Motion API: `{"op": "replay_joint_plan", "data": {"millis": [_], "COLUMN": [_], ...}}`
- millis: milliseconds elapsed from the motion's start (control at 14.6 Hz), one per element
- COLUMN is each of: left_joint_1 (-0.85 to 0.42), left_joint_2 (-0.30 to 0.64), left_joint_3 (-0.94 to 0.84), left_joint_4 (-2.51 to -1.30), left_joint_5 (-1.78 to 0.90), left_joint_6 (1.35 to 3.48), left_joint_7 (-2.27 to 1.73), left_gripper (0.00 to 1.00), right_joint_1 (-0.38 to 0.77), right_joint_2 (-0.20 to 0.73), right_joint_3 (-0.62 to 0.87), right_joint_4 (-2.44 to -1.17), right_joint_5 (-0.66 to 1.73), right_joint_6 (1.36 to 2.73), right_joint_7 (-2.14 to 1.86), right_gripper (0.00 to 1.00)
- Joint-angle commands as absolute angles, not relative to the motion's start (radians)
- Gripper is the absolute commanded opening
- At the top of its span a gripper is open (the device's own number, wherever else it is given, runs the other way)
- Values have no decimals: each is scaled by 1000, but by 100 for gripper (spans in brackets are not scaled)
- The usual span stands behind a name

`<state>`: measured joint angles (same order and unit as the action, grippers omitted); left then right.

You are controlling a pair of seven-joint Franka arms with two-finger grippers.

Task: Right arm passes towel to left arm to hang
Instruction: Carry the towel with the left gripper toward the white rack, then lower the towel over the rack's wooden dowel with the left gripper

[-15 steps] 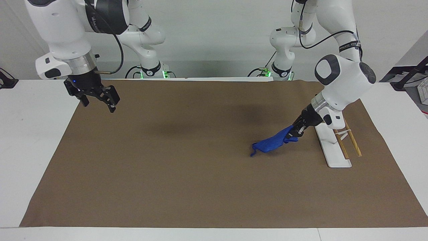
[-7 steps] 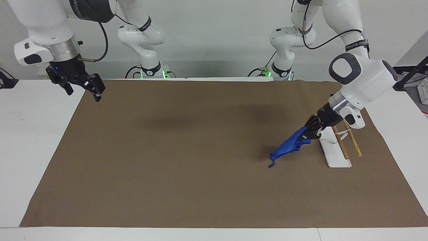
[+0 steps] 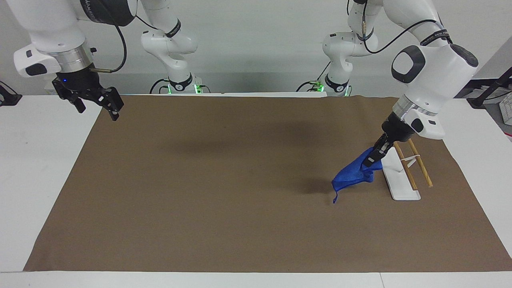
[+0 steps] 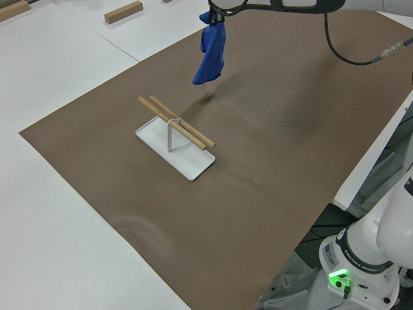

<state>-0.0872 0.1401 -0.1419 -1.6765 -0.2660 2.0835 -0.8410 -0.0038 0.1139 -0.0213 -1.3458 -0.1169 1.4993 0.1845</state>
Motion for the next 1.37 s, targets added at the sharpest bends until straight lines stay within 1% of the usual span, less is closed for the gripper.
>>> {"op": "replay_joint_plan", "data": {"millis": [0,206,481,550,687,756,962,1305], "left_joint_1": [-95,-98,-104,-104,-101,-98,-98,-94], "left_joint_2": [132,130,130,130,129,129,129,123], "left_joint_3": [-143,-144,-146,-143,-127,-108,-29,115], "left_joint_4": [-1675,-1677,-1677,-1675,-1675,-1677,-1674,-1677], "left_joint_5": [-215,-213,-213,-215,-215,-215,-212,-212], "left_joint_6": [2097,2100,2102,2100,2086,2077,2013,1922], "left_joint_7": [-830,-983,-1266,-1332,-1414,-1449,-1440,-1287], "left_gripper": [0,0,0,0,0,0,0,0], "right_joint_1": [-14,-15,-41,-41,-72,-74,-64,-57], "right_joint_2": [109,107,97,71,-19,-35,-17,-20], "right_joint_3": [-12,-14,-15,-17,-12,-12,-14,-9], "right_joint_4": [-1339,-1339,-1339,-1354,-1463,-1482,-1480,-1486], "right_joint_5": [-123,-106,-95,-92,-92,-77,-61,-61], "right_joint_6": [1493,1486,1424,1431,1437,1443,1442,1434], "right_joint_7": [161,149,26,-12,-51,-51,-48,-48], "right_gripper": [100,100,100,100,100,100,100,100]}}
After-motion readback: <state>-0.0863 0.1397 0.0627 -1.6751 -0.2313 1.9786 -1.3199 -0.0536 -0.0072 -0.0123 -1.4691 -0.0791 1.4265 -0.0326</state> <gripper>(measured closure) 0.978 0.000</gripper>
